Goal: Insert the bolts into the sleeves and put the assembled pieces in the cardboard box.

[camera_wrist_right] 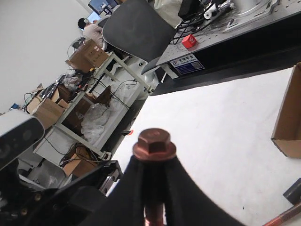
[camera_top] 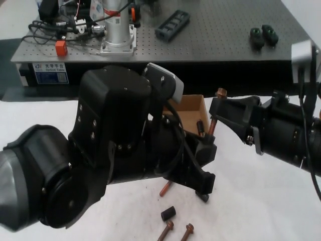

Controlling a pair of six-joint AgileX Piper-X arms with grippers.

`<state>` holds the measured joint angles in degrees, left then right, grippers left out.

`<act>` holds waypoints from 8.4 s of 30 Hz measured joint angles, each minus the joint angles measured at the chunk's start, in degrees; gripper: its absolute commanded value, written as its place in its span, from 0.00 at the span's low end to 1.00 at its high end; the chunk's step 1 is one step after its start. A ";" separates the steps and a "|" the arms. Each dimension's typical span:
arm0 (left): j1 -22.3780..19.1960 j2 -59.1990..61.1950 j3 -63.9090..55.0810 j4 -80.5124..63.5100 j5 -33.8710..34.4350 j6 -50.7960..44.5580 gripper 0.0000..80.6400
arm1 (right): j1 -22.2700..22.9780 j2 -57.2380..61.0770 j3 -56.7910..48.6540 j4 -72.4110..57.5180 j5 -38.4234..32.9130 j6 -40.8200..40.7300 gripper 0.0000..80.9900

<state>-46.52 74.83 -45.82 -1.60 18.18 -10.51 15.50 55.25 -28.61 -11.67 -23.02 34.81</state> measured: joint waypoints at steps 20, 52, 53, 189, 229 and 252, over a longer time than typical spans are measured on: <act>2.77 7.92 -5.62 -8.80 -7.60 -3.13 0.01 | -4.31 -3.36 0.07 5.35 -7.44 -3.32 0.57; 12.62 65.70 -83.76 54.30 -10.24 -0.10 0.42 | -18.72 -11.25 0.07 49.58 7.08 -26.51 0.47; 12.62 65.70 -83.76 54.31 -10.24 0.08 0.41 | -18.08 -9.04 -0.04 48.89 7.20 -27.87 0.47; 7.02 1.14 -3.91 -3.02 10.58 -19.50 0.13 | 8.56 1.88 6.60 -9.66 3.41 -3.77 0.02; 6.44 10.01 -2.02 19.71 -4.05 -0.31 0.51 | -4.04 65.41 -57.01 36.73 18.38 -30.16 0.48; -3.64 35.69 -25.52 43.80 -11.09 11.10 0.27 | -5.89 35.72 -44.41 35.58 17.16 -30.36 0.41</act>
<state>-50.16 110.53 -71.33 42.21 7.10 0.59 9.61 90.97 -73.02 23.91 -5.87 4.45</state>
